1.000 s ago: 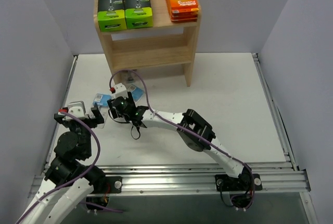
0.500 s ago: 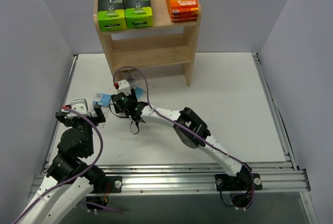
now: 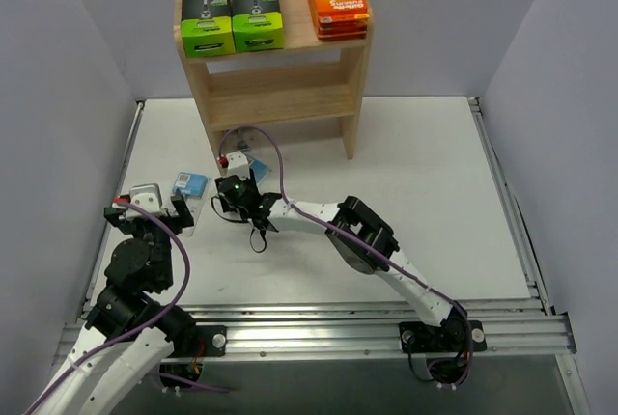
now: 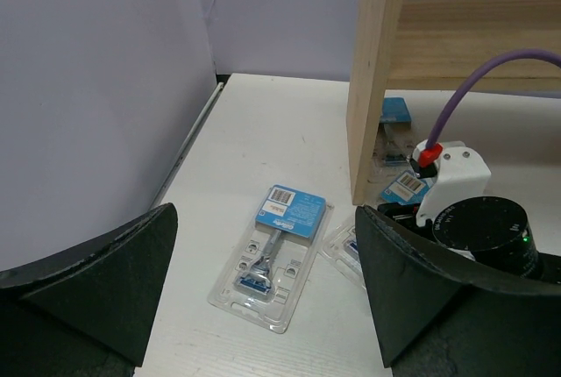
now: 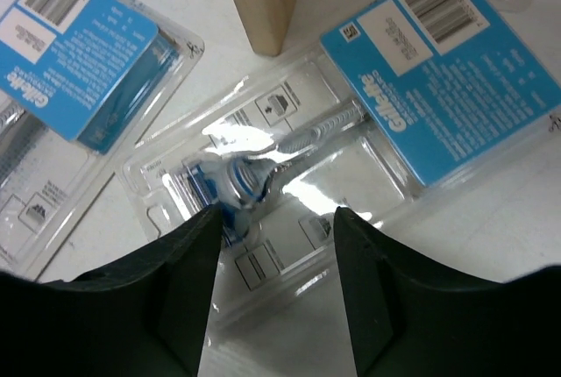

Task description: Place and organize the shaving razors onto the shelf

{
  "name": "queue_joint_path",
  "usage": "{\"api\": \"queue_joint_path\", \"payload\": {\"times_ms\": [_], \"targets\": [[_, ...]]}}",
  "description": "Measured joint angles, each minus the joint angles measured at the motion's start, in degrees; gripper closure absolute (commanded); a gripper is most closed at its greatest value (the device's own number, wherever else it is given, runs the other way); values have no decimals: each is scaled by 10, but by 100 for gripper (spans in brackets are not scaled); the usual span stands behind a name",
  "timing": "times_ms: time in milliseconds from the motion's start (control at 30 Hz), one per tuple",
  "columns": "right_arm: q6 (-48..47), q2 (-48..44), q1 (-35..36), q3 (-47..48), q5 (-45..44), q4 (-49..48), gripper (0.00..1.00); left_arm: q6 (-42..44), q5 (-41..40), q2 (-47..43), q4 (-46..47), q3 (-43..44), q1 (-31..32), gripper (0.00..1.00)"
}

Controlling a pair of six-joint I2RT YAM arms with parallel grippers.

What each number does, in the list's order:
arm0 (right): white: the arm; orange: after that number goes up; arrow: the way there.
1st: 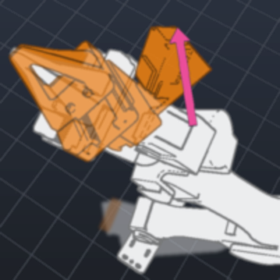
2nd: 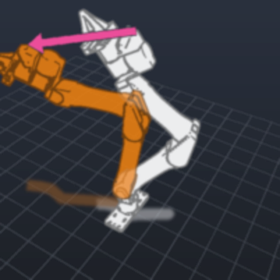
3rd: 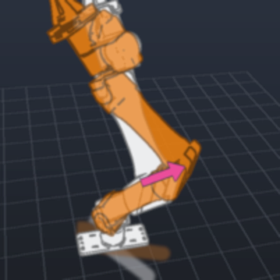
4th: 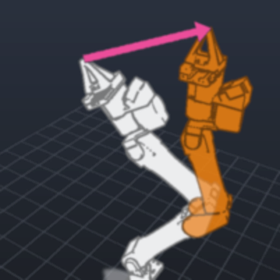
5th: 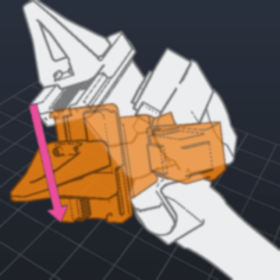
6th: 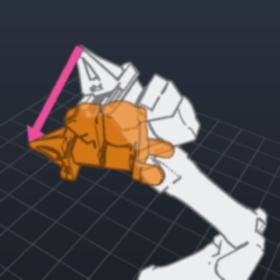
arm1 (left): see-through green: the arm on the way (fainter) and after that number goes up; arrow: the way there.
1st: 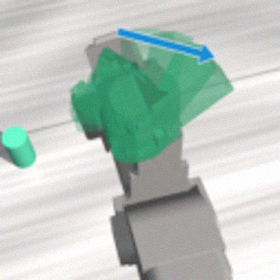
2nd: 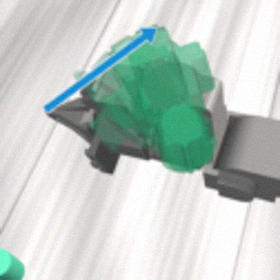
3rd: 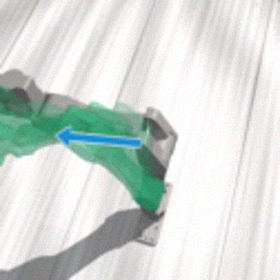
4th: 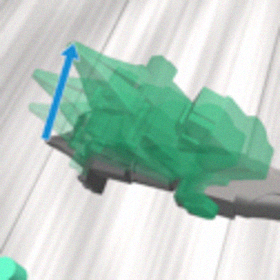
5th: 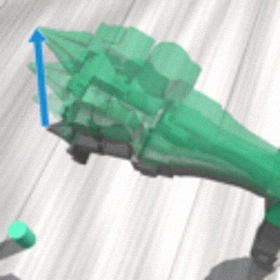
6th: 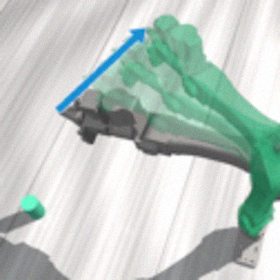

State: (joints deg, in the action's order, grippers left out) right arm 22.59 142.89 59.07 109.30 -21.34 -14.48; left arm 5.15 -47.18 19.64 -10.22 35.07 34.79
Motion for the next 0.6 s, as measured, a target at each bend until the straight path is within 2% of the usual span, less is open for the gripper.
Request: {"api": "queue_joint_path", "payload": {"times_ms": [33, 67, 133, 367, 600], "targets": [[-2, -13, 1, -21, 2, -4, 56, 0, 0, 0, 0, 0, 0, 9], [-4, -25, 2, -40, 5, -9, 63, 0, 1, -1, 0, 0, 0, 9], [-9, -57, 4, -94, 16, -24, 68, 0, 1, -3, 0, 0, 0, 9], [-24, -162, 16, -268, 53, -53, 72, 0, 5, -11, 0, 0, 0, 9], [-39, -210, 18, -329, 99, -50, 80, 0, 8, -10, 0, 0, 0, 9]]}}
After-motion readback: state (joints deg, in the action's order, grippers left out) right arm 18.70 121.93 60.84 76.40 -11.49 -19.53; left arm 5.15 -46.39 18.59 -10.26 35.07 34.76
